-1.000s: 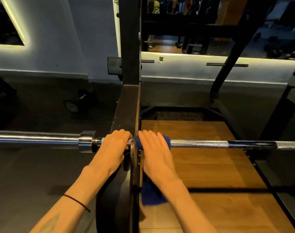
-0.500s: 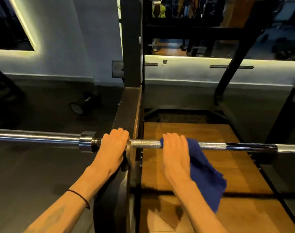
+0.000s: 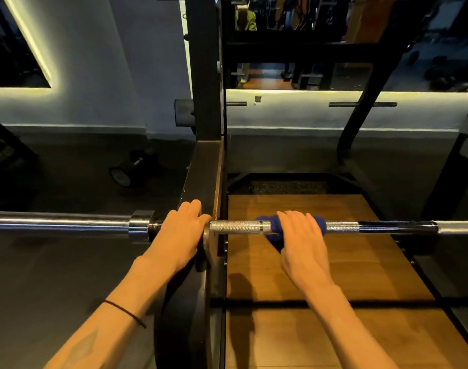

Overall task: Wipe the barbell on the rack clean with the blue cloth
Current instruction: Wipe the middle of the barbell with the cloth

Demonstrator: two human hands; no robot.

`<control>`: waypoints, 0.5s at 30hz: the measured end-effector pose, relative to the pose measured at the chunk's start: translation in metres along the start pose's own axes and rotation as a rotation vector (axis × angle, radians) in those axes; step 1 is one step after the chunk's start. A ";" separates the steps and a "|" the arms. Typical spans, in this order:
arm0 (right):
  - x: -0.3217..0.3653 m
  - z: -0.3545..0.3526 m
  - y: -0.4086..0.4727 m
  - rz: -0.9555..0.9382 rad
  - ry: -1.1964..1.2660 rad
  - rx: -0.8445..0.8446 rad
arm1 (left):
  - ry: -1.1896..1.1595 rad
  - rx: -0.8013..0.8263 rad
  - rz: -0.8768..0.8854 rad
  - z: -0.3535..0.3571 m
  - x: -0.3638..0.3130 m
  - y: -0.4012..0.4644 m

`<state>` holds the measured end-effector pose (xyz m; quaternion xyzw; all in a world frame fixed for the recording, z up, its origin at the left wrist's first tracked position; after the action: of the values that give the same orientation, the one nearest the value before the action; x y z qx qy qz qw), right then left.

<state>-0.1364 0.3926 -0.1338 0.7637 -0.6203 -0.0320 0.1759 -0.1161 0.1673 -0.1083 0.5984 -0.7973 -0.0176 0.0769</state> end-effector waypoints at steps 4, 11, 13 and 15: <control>0.004 0.006 -0.003 0.034 -0.063 -0.008 | -0.101 0.095 -0.001 0.003 0.001 0.005; 0.088 0.016 0.010 -0.136 0.139 0.241 | -0.426 0.027 -0.046 0.008 0.015 0.001; 0.104 0.023 0.007 -0.207 0.152 0.190 | -0.459 -0.116 -0.081 0.011 0.012 -0.005; 0.099 0.019 0.005 -0.210 0.120 0.144 | -0.430 -0.248 -0.099 0.013 0.008 -0.011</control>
<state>-0.1232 0.2924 -0.1336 0.8356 -0.5261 0.0399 0.1532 -0.1098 0.1560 -0.1213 0.6052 -0.7569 -0.2457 -0.0224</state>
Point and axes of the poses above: each hand's wrist, its own y-axis towards the middle knuckle, its own z-axis out of the palm, x = y × z, the point moved 5 cm from there along y, towards the middle knuckle, and after that the axes turned 5 degrees about z, right-handed, at the moved point
